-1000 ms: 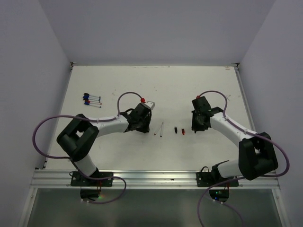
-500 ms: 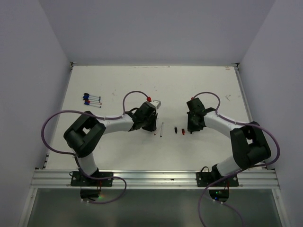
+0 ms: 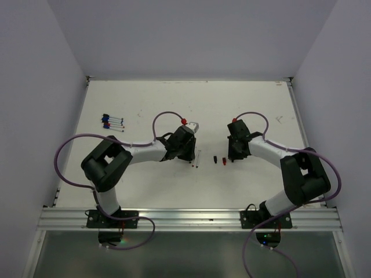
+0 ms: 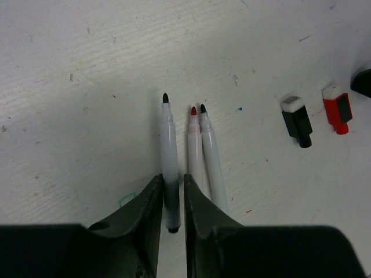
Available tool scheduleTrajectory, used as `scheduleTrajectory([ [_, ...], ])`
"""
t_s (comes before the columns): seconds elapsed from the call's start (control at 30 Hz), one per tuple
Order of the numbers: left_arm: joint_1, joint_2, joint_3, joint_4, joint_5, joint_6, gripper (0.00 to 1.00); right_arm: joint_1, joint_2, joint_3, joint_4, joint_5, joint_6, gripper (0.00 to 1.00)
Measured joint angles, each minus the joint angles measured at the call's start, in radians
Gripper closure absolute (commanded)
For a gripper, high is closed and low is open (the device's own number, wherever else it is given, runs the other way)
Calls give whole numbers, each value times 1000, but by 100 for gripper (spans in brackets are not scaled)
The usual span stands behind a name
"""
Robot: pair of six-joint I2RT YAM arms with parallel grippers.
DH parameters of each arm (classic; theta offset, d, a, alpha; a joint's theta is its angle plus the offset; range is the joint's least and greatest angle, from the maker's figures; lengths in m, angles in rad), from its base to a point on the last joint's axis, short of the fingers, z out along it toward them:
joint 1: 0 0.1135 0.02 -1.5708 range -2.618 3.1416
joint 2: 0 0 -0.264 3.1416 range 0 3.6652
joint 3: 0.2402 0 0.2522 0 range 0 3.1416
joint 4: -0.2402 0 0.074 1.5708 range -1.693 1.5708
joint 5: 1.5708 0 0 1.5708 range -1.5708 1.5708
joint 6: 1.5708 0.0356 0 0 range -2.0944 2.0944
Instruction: Open the pen caps
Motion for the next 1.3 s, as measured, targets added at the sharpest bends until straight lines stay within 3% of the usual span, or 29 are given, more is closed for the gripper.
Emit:
scheduleTrajectory([
  [0.17,-13,0,-1,6,-17,-24,68,0,0,0,1,0,0,91],
  [0.57,-20,-37,-47,28,-60,-57,64,4,1,0,2,-2,-7,85],
  [0.77,-20,-97,-98,-10,-91,-58,63,15,1,1,6,-6,-14,71],
  [0.83,-20,-107,-104,-23,-95,-58,63,19,1,1,8,-8,-14,61],
  [1.23,-20,-139,-130,-28,-101,-55,60,29,-36,1,13,-14,-18,58],
  [1.3,-20,-151,-130,-34,-107,-55,59,29,-55,1,13,-14,-18,53],
])
